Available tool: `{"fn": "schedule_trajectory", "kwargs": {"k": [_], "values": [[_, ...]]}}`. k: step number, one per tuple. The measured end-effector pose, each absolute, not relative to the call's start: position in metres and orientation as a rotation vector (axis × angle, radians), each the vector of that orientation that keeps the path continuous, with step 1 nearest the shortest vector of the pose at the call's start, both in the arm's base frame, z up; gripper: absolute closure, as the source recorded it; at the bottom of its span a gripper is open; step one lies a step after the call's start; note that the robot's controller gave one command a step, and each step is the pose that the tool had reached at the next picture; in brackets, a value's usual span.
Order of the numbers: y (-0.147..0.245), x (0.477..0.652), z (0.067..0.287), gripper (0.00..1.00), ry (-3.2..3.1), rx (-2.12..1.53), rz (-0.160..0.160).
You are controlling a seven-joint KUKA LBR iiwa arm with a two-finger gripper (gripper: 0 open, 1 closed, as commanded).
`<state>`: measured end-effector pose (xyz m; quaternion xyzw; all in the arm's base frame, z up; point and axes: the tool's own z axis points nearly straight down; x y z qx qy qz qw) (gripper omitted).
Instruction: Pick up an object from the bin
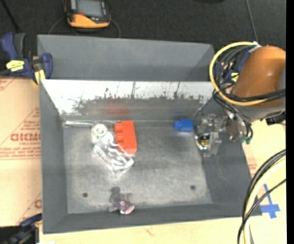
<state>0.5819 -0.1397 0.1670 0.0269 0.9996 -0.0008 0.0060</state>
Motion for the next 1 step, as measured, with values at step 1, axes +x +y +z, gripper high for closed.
{"fn": "schedule_trajectory", "kwargs": {"k": [1], "values": [[-0.1411,0.5882,0.2326,1.00,3.128,0.080,-0.004]]}}
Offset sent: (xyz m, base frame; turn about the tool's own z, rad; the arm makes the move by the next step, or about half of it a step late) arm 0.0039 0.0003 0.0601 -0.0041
